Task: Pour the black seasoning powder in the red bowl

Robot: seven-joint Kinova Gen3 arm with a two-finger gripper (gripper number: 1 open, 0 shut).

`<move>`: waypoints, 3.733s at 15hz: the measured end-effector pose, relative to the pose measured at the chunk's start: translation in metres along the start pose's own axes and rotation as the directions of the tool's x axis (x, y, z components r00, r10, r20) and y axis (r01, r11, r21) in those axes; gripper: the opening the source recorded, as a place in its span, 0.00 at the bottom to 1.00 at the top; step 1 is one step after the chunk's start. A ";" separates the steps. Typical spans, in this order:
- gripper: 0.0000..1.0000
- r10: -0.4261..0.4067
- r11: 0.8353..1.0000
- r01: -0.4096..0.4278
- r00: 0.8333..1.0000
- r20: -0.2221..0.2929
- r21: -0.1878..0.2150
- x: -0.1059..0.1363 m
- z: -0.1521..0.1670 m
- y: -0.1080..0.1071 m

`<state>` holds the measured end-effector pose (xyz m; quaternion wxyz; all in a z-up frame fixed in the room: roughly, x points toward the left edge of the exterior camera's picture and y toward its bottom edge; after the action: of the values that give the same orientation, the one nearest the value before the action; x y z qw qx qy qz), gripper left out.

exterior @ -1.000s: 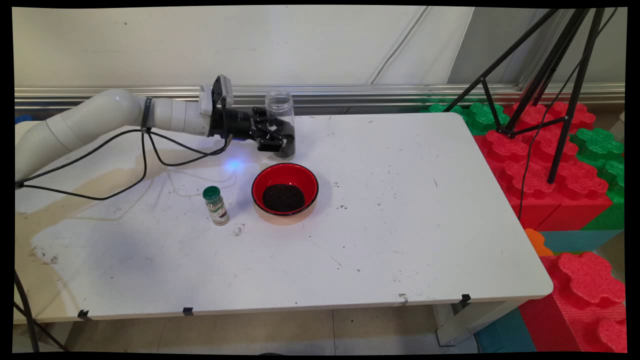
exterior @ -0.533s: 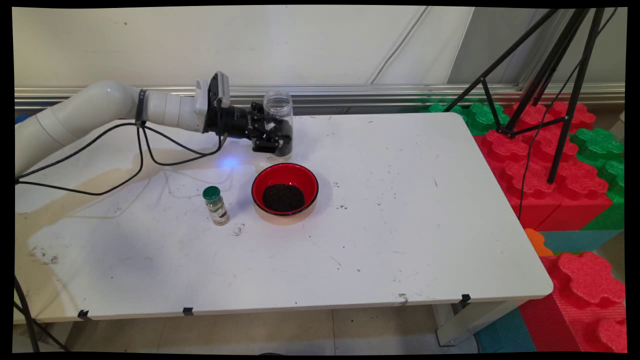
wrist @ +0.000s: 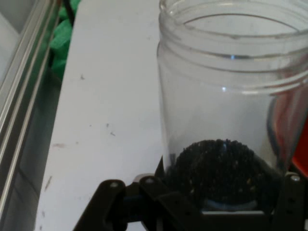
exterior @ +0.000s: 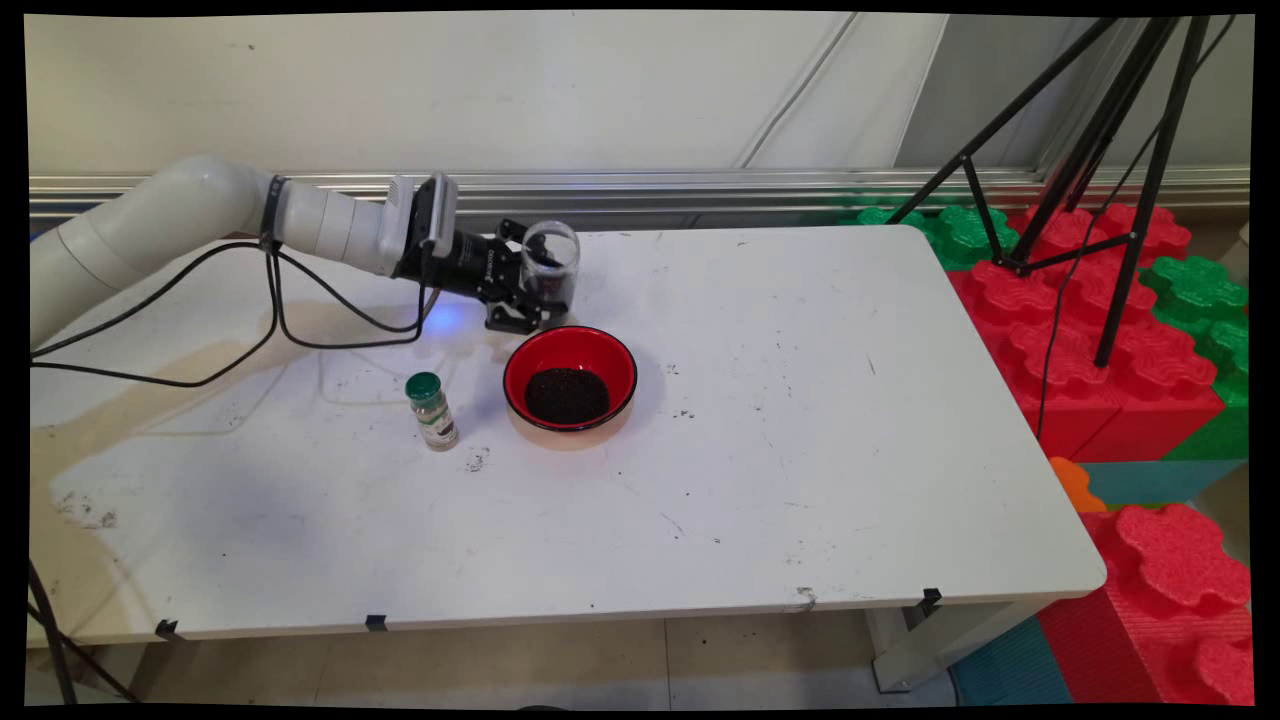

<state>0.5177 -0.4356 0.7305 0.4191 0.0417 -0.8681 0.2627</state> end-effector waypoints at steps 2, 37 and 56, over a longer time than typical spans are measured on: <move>0.00 0.065 0.998 -0.065 0.998 0.015 -0.013 0.002 0.000 0.002; 0.00 0.810 0.586 -0.803 0.579 0.096 -0.105 0.042 0.011 -0.016; 0.00 0.985 0.165 -0.979 0.157 0.074 -0.123 0.065 0.023 -0.016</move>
<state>0.4643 -0.4508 0.7742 0.0907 -0.5205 -0.7216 0.4473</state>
